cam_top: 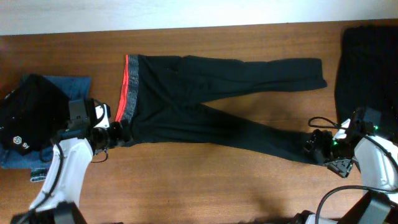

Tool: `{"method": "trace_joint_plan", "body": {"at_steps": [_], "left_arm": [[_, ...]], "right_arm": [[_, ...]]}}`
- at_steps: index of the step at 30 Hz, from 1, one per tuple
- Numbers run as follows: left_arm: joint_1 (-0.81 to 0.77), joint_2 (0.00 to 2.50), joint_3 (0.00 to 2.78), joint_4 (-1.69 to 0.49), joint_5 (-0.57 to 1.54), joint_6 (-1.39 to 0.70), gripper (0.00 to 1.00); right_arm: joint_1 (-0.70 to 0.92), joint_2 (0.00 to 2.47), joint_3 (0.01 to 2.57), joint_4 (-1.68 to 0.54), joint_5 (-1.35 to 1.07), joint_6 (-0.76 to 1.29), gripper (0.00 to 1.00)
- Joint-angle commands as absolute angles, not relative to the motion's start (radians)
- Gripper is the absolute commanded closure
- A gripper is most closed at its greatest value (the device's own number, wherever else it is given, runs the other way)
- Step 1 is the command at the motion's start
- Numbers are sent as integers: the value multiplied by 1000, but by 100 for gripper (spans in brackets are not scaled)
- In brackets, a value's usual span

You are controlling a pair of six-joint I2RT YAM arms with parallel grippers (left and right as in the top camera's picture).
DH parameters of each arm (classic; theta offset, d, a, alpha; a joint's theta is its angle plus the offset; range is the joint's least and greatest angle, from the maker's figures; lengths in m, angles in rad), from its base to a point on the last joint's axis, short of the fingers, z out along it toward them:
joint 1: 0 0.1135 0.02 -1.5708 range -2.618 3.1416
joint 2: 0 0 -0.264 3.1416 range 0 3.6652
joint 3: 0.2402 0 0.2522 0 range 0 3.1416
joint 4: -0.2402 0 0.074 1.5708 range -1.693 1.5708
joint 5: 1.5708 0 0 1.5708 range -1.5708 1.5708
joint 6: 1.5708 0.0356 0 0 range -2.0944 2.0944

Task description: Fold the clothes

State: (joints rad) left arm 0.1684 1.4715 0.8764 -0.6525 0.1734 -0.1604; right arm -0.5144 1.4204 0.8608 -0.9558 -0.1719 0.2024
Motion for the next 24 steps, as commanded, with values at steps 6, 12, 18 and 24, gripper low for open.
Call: {"method": "trace_joint_plan", "body": {"at_steps": [6,12,18,24], "left_arm": [[208,1619,866,-627,229,-328,1],[219,1666,867,-596,228,-426,1],[222,1674,867,-560,229,-479,20],[222,1674,867,-553,229,-479,40]], "right_arm": [[-517,1422,854,-953,-177,188,1],[-517,1422,854,-952,-177,188,1],[-517,1422,854,-953,-177,181,1],[-517,1422,854,-953,-177,181,1]]}}
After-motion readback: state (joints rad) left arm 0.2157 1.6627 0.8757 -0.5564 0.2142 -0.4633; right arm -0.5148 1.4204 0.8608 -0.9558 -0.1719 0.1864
